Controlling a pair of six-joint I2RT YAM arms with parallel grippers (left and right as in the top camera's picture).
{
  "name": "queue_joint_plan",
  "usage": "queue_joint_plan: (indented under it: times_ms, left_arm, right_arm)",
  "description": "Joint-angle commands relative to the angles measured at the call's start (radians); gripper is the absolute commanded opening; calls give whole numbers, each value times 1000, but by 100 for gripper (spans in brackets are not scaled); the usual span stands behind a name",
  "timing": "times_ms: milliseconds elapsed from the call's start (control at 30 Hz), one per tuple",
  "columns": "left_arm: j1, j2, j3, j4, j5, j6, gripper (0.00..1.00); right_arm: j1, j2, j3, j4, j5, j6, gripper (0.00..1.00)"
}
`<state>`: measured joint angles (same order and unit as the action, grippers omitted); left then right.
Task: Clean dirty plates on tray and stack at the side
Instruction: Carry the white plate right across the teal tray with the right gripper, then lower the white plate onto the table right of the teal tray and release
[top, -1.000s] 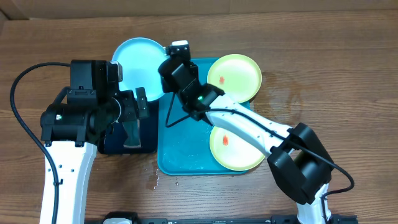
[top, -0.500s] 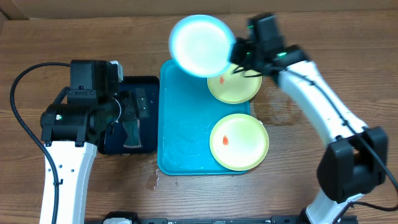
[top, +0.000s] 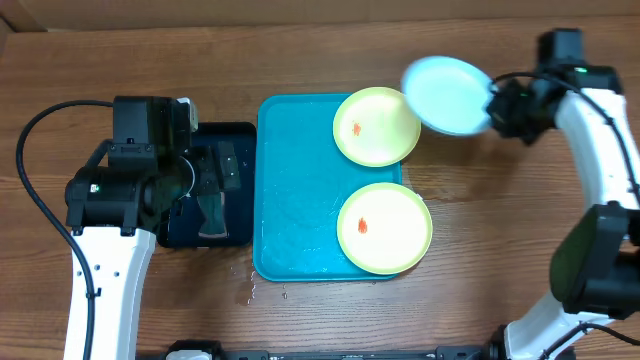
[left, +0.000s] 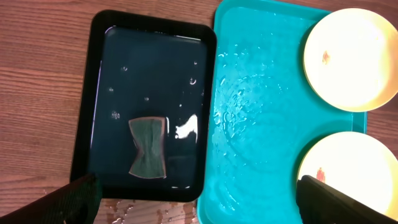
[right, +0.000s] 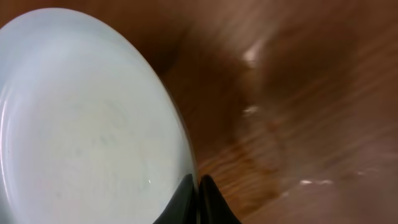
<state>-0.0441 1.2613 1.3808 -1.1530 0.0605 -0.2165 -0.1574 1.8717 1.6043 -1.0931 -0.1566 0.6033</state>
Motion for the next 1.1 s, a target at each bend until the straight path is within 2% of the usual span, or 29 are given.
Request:
queue_joint_plan:
  times_ms: [0, 100, 633, 900, 1067]
  left_arm:
    - [-2, 2, 9, 1, 7, 11, 100]
    - [-2, 2, 9, 1, 7, 11, 100]
    - [-2, 2, 9, 1, 7, 11, 100]
    - [-2, 2, 9, 1, 7, 11, 100]
    - [-2, 2, 9, 1, 7, 11, 100]
  right_arm:
    - [-39, -22, -6, -31, 140, 3, 4]
    - [-62, -22, -56, -35, 201, 3, 4]
    - [-48, -22, -356, 141, 170, 3, 4]
    - [10, -22, -502, 256, 151, 3, 4]
    - [63, -22, -534, 277, 155, -5, 4]
